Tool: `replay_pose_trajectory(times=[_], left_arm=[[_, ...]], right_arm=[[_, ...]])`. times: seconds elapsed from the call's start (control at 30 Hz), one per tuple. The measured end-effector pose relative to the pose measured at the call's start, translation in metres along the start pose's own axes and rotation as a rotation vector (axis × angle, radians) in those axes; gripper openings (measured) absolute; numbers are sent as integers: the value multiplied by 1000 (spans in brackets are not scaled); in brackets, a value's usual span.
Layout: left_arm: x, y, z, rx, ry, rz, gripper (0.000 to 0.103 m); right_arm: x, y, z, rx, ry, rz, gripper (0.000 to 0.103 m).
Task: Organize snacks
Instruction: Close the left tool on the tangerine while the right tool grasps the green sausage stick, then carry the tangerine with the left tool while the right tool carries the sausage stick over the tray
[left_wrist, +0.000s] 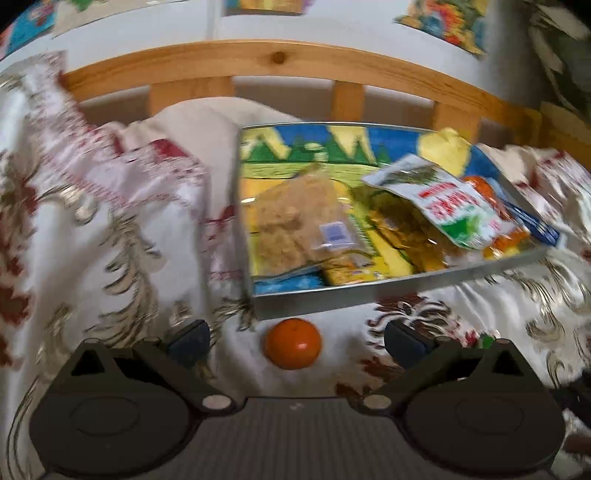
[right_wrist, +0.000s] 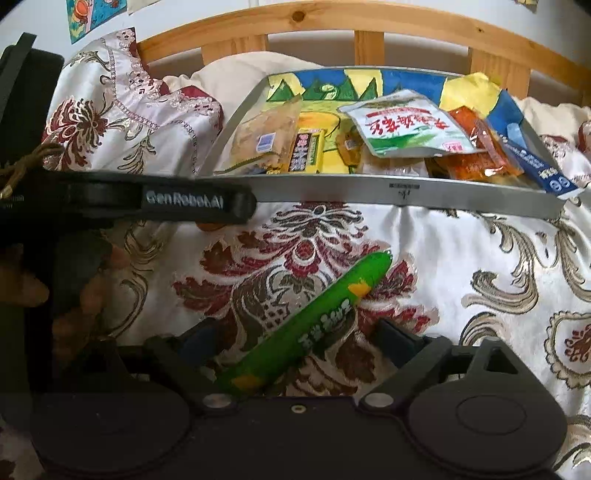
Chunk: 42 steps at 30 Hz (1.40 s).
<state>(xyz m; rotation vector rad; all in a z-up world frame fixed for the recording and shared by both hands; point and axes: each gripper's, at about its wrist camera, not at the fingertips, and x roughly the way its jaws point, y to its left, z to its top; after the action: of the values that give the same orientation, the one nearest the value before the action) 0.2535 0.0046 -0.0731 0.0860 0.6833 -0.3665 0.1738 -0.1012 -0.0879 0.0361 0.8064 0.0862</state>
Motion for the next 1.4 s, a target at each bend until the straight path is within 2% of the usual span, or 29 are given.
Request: replay_pose_trajectory(times=[0.1, 0.2, 0.27, 0.4, 0.53, 0.6, 0.67, 0.7, 0.87, 1.1, 1.27, 1.4], left_arm=[[2, -5, -1, 41, -3, -38, 100], [7, -2, -1, 25, 24, -65, 85], [9, 4, 1, -13, 41, -74, 73], [10, 12, 1, -67, 60, -67, 69], [14, 13, 2, -58, 89, -36, 55], [14, 13, 3, -57, 98, -38, 50], [15, 13, 3, -56, 110, -46, 39], [15, 12, 3, -53, 114, -45, 37], [5, 8, 3, -52, 133, -82, 36], [-17, -13, -6, 1, 175, -121, 36], [-34, -26, -20, 17, 203, -113, 37], [-37, -29, -23, 3, 215, -104, 38]], right_arm=[[-1, -3, 0, 5, -23, -2, 70], [-3, -9, 0, 20, -35, 7, 50], [-4, -12, 1, 34, -38, 15, 47], [-7, -16, 3, 40, -38, 28, 36], [-6, -21, 7, 26, -37, 34, 31], [-5, -22, 9, 16, -38, 32, 29], [-3, -23, 12, 7, -32, 35, 29], [-2, -24, 13, 2, -32, 37, 28], [-1, -28, 17, -4, -32, 55, 25], [-11, -31, 11, -14, -3, 94, 24], [-16, -35, 6, -3, 16, 98, 28], [-22, -33, 1, -2, 24, 99, 37]])
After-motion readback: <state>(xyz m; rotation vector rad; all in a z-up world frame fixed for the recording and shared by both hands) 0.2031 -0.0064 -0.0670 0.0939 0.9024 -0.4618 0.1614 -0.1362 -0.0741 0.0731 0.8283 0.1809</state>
